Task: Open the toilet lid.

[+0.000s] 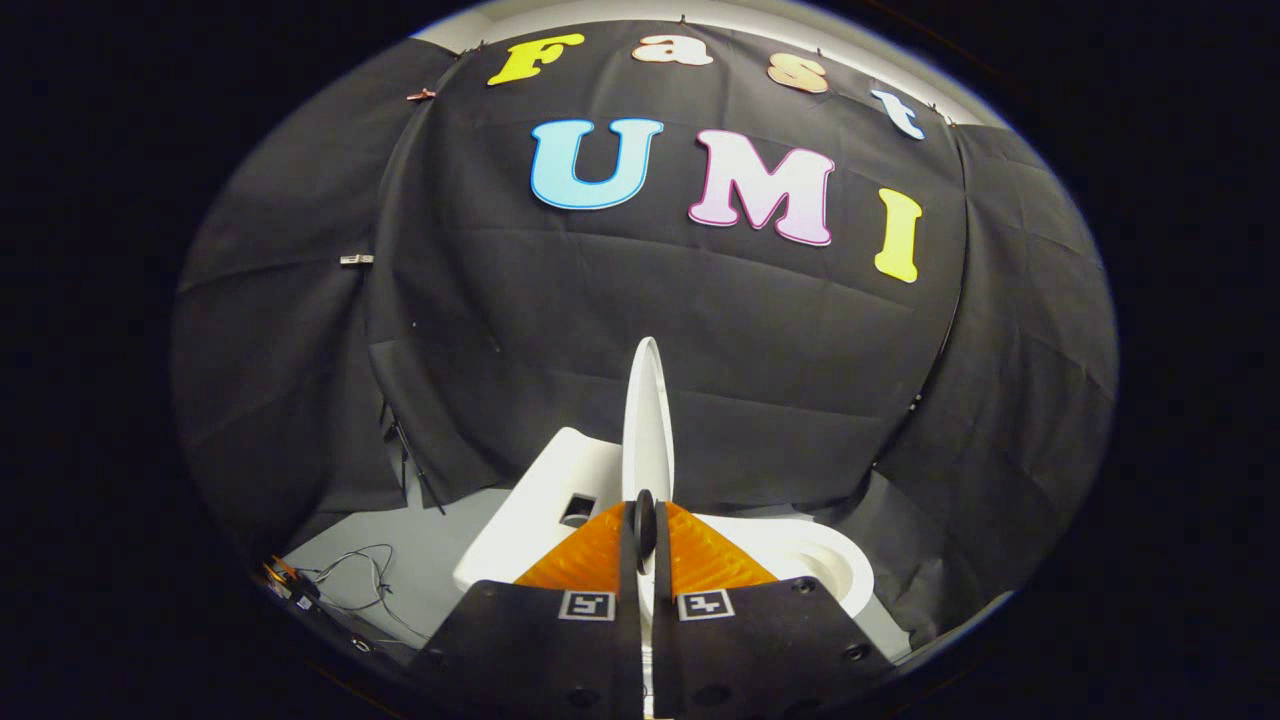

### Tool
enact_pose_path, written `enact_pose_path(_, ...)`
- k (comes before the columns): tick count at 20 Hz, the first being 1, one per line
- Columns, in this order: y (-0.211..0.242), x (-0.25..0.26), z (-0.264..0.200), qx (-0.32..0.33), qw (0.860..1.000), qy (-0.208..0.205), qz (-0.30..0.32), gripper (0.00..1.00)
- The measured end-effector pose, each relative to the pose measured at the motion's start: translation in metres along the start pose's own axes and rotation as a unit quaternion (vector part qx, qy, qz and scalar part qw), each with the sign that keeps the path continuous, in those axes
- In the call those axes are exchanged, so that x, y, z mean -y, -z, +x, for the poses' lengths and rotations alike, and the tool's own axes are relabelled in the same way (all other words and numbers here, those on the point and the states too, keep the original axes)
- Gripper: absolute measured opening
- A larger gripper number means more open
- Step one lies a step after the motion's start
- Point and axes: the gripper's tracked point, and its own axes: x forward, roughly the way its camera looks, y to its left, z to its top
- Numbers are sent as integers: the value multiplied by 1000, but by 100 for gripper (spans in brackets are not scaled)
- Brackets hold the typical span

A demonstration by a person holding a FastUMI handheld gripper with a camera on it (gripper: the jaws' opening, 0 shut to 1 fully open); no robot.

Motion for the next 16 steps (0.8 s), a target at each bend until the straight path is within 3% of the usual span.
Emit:
enact_pose_path(4, -6, 2, -10, 19, 1000, -10, 13, 14)
enact_pose_path(9, -7, 8, -19, 29, 999, -11, 14, 89)
enact_pose_path(11, -10, 15, -21, 33, 999, -3, 25, 100)
enact_pose_path(16, -35, 22, -48, 62, 997, -19, 30, 99)
